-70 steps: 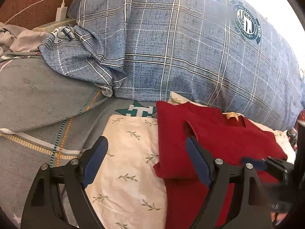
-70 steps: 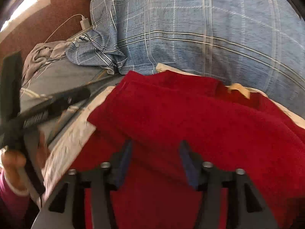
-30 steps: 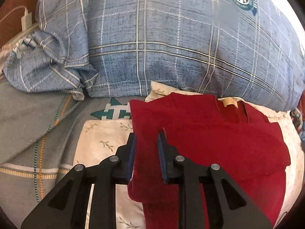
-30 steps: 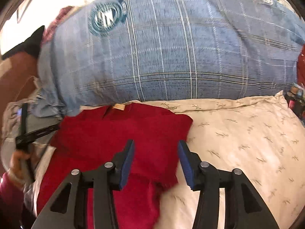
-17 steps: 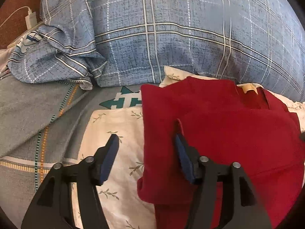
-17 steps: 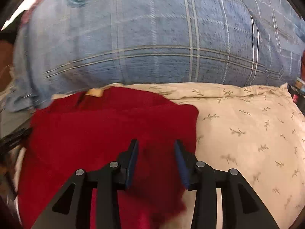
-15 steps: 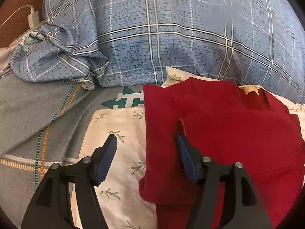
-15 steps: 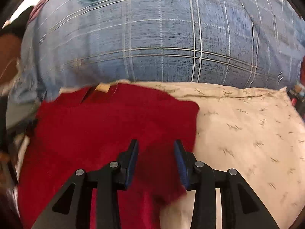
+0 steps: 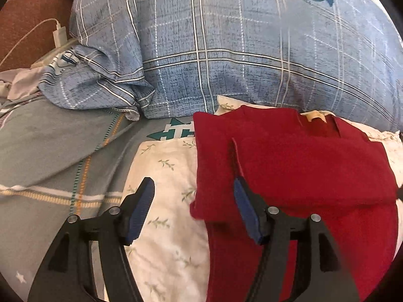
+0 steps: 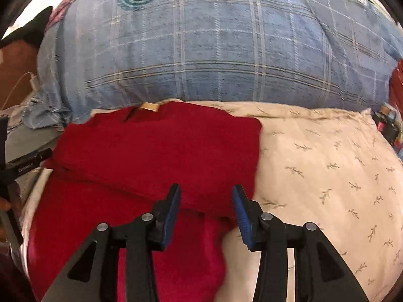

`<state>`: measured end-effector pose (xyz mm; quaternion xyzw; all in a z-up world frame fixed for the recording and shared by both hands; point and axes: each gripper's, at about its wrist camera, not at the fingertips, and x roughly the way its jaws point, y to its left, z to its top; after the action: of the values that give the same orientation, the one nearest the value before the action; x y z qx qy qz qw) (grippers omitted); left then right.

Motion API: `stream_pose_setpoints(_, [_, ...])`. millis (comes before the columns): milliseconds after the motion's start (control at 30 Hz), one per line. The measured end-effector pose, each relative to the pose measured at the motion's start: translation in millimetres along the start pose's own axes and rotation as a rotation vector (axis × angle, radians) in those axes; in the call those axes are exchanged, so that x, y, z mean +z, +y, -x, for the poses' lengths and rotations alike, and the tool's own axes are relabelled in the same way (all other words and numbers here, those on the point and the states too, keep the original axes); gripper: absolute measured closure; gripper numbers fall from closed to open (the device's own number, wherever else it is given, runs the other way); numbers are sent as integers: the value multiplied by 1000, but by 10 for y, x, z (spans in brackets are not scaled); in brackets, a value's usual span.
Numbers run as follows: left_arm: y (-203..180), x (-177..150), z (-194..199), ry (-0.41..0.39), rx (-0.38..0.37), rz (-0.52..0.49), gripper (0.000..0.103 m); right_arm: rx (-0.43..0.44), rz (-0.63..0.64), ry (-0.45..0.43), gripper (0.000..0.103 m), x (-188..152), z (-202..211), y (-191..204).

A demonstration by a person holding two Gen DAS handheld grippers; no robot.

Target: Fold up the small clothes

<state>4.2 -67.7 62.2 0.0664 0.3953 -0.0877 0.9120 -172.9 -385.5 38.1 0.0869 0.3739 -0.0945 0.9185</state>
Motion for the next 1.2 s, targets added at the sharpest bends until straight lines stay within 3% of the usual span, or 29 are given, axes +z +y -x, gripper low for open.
stream_pose_setpoints(200, [89,-149,231,-29,18,-11,37,63,54,-10,60,98,-75,417])
stream_pose_setpoints(400, [180,-306,293,-5,-6,33,34,152,83,16,60,212,-349,905])
stream_pose_setpoints(733, [351,-483,2,41,-40,110,33,242,195,51,60,335,-840,1834])
stream_pose_setpoints(967, [457,-403,-75,32,-34,118,33,328,287,52,59,307,-841,2226])
stream_pose_setpoints(1200, [451,-329,-83,10,-45,117,33,284,371,55,62,248,-980,2415])
